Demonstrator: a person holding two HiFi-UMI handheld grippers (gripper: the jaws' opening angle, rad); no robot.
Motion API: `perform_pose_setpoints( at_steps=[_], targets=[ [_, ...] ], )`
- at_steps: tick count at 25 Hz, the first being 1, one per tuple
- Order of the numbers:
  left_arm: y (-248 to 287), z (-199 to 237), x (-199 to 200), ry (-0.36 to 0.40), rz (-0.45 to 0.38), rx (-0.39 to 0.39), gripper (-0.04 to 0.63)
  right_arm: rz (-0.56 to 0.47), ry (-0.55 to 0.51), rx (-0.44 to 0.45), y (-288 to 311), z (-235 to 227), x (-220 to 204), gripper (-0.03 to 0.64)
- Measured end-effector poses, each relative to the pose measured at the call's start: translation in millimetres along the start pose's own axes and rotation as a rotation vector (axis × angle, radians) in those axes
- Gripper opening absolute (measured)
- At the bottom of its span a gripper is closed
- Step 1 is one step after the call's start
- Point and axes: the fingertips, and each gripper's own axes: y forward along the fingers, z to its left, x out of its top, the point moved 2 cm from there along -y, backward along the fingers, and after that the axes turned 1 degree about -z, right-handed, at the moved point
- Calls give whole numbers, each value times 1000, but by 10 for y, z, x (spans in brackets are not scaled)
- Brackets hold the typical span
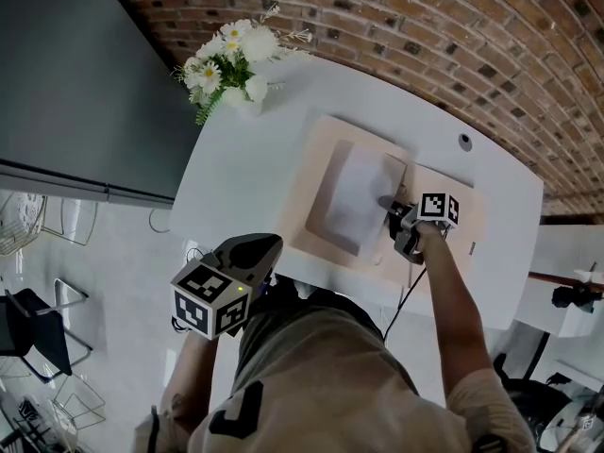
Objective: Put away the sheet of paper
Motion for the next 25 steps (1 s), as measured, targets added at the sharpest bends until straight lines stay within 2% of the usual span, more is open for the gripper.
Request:
perform_pose_setpoints(
  at_steps=[3, 5, 8, 21, 23, 25],
  targets=[
    [2, 17, -8, -1, 5, 1, 15, -47, 32, 42, 37, 42, 39, 25],
    [3, 12, 3, 7, 5, -1, 15, -51, 8, 58, 77, 94, 48, 25],
    [-7, 21, 15, 9, 5, 2, 15, -29, -36, 68, 138, 165, 37, 25],
    [-41, 142, 74, 2, -11, 27, 15, -81, -2, 104, 196, 247, 122, 25],
    [-32, 143, 67, 2, -4, 23, 15, -71, 12, 98, 234, 240, 107, 25],
    [-20, 135, 51, 0, 1, 21, 15, -47, 23, 51, 279, 179, 79, 25]
  ],
)
